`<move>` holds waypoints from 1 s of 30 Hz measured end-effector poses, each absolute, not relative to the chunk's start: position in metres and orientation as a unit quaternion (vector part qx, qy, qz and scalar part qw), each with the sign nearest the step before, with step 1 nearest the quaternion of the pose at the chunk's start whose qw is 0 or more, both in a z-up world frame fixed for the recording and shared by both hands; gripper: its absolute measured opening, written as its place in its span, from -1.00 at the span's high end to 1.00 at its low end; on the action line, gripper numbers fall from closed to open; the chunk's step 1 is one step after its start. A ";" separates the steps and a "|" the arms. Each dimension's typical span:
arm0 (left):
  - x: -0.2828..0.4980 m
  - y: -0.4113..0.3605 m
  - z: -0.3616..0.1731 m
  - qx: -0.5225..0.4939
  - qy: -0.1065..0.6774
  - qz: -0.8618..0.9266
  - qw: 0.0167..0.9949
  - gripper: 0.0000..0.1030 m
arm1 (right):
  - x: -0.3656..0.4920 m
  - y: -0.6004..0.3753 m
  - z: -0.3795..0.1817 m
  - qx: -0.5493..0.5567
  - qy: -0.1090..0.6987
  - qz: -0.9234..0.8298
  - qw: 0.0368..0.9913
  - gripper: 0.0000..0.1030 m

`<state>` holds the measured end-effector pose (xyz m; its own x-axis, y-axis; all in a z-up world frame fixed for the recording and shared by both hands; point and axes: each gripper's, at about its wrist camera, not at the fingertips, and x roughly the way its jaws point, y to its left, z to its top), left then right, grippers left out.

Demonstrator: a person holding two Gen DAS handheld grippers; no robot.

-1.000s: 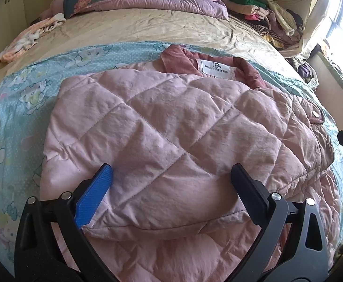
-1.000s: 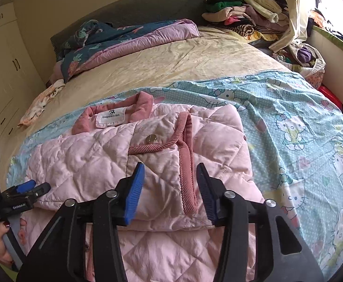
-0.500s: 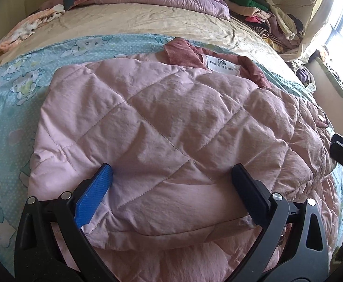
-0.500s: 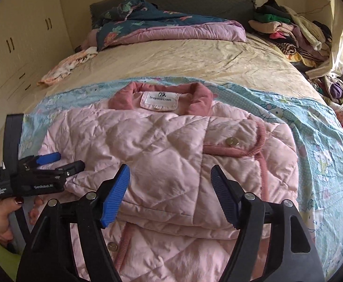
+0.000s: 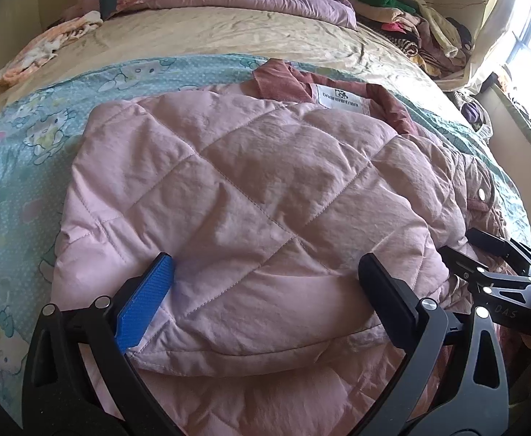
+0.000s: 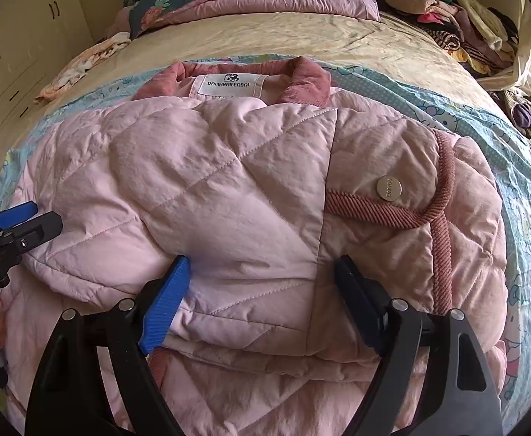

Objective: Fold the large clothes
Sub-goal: 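Open the right tool and withdraw both tools from the folded sleeves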

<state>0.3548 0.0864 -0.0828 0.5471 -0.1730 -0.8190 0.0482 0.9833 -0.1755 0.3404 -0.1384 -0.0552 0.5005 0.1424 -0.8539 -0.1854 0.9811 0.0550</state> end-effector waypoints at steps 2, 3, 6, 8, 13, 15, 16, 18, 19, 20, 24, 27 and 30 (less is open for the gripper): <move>0.353 0.086 -0.081 -0.069 0.473 -0.061 0.876 -0.84 | 0.337 -0.140 -0.051 -0.013 0.492 0.090 0.866 -0.59; 0.352 0.086 -0.079 -0.070 0.473 -0.061 0.876 -0.84 | 0.334 -0.141 -0.047 -0.008 0.490 0.090 0.867 -0.59; 0.349 0.086 -0.075 -0.068 0.471 -0.062 0.877 -0.84 | 0.327 -0.147 -0.039 0.012 0.484 0.091 0.871 -0.65; 0.346 0.085 -0.072 -0.068 0.471 -0.063 0.877 -0.84 | 0.320 -0.153 -0.031 0.026 0.475 0.086 0.875 -0.66; 0.337 0.082 -0.060 -0.072 0.464 -0.070 0.880 -0.84 | 0.303 -0.163 -0.014 0.041 0.457 0.082 0.885 -0.77; 0.333 0.081 -0.053 -0.077 0.459 -0.074 0.882 -0.84 | 0.295 -0.166 -0.006 0.047 0.447 0.082 0.889 -0.81; 0.330 0.081 -0.048 -0.080 0.456 -0.077 0.883 -0.84 | 0.291 -0.166 -0.002 0.048 0.441 0.082 0.892 -0.81; 0.325 0.080 -0.041 -0.087 0.450 -0.080 0.885 -0.84 | 0.285 -0.168 0.009 0.053 0.429 0.083 0.898 -0.81; 0.323 0.079 -0.039 -0.088 0.448 -0.081 0.886 -0.84 | 0.281 -0.168 0.014 0.054 0.424 0.083 0.900 -0.81; 0.320 0.078 -0.035 -0.089 0.445 -0.082 0.887 -0.84 | 0.277 -0.169 0.018 0.056 0.419 0.084 0.902 -0.81; 0.311 0.078 -0.020 -0.093 0.433 -0.084 0.893 -0.84 | 0.264 -0.172 0.037 0.058 0.402 0.085 0.910 -0.84; 0.303 0.078 -0.009 -0.097 0.423 -0.083 0.897 -0.84 | 0.254 -0.173 0.050 0.056 0.391 0.091 0.914 -0.84; 0.293 0.078 0.000 -0.100 0.414 -0.082 0.901 -0.84 | 0.243 -0.173 0.061 0.053 0.383 0.095 0.917 -0.84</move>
